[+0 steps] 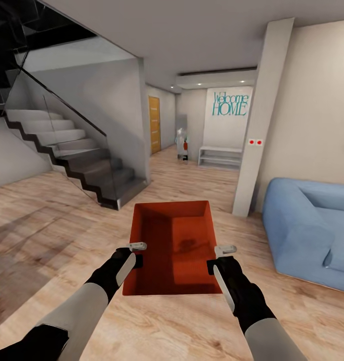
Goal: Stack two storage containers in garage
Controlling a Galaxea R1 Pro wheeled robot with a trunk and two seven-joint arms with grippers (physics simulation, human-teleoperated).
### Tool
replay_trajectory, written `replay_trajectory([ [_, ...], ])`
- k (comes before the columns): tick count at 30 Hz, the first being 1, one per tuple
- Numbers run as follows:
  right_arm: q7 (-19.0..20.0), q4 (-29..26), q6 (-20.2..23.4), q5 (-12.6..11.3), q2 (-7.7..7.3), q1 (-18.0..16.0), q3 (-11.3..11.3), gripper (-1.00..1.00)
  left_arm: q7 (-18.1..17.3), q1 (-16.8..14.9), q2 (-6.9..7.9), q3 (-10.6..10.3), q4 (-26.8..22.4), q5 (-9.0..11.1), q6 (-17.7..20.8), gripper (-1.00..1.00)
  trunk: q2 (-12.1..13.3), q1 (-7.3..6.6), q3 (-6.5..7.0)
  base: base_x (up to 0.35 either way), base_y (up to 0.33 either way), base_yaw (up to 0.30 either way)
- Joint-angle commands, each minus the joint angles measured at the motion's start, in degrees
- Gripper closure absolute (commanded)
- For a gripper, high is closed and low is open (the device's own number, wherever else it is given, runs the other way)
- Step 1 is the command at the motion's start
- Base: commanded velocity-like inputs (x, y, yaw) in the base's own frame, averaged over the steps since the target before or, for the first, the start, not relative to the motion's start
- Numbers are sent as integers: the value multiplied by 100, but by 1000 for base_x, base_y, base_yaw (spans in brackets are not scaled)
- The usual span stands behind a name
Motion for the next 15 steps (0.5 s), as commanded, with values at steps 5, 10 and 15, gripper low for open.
replay_trajectory([
  [5, 55, -424, -67, -294, 0, -4, 29, 100, 2, 3, 1, -103, 14, -18, 369, 100, 0, 0, 0, 335, 0, 0],
  [10, 55, -424, -64, -294, 0, -5, 29, 100, 2, 3, 1, -103, 14, -17, 370, 100, 0, 0, 0, 335, 0, 0],
  [15, 55, -424, -66, -294, 0, -3, 29, 100, 2, 3, 1, -103, 15, -16, 370, 100, 0, 0, 0, 335, 0, 0],
])
